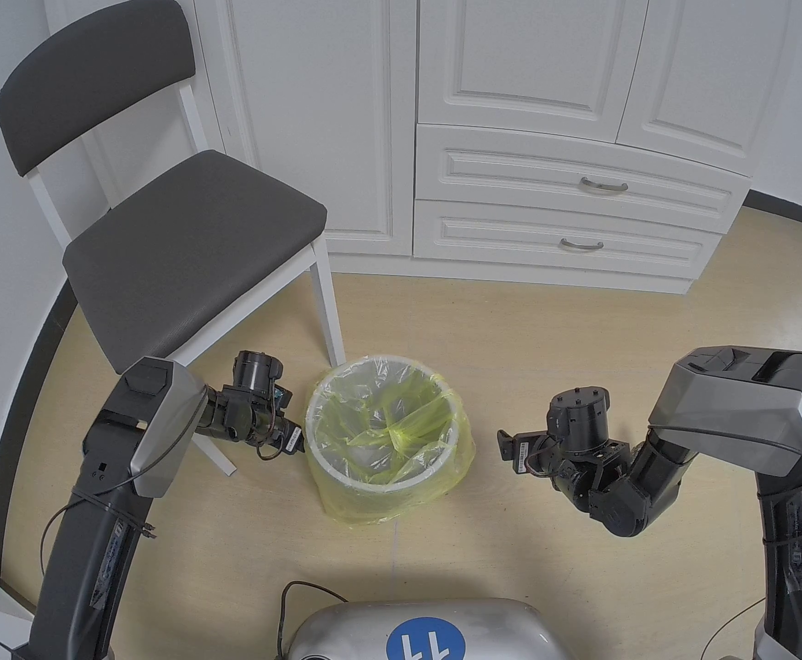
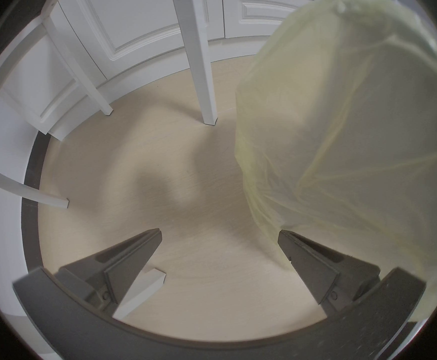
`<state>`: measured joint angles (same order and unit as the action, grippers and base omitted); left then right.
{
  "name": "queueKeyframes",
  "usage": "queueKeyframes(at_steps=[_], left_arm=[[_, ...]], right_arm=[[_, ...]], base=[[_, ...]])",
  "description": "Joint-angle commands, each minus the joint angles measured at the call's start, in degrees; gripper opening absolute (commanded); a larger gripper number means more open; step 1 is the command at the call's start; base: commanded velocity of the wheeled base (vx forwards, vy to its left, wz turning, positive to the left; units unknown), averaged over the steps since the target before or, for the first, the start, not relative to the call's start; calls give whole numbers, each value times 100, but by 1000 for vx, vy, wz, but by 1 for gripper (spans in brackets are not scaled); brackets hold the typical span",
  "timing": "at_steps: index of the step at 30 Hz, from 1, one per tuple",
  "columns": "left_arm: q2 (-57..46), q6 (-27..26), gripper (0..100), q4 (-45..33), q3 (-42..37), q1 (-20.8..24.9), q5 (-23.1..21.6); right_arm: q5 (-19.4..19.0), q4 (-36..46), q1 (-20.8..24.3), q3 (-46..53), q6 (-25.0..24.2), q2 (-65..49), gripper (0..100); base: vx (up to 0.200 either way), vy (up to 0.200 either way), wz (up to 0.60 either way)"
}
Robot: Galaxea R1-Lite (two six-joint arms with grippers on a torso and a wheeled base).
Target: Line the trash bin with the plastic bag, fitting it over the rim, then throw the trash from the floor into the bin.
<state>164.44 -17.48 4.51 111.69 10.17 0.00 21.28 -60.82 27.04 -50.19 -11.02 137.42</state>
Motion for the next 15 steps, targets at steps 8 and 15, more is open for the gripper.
queueKeyframes(at_steps=[8, 15], left_arm=[[598, 43, 100, 94, 290, -15, -18], [563, 483, 100, 322, 290, 29, -70]], right_arm=[[-10, -158, -14, -61, 12, 259, 100], [-10, -352, -14, -17, 144, 311, 100]], base=[[0, 0, 0], [0, 0, 0]])
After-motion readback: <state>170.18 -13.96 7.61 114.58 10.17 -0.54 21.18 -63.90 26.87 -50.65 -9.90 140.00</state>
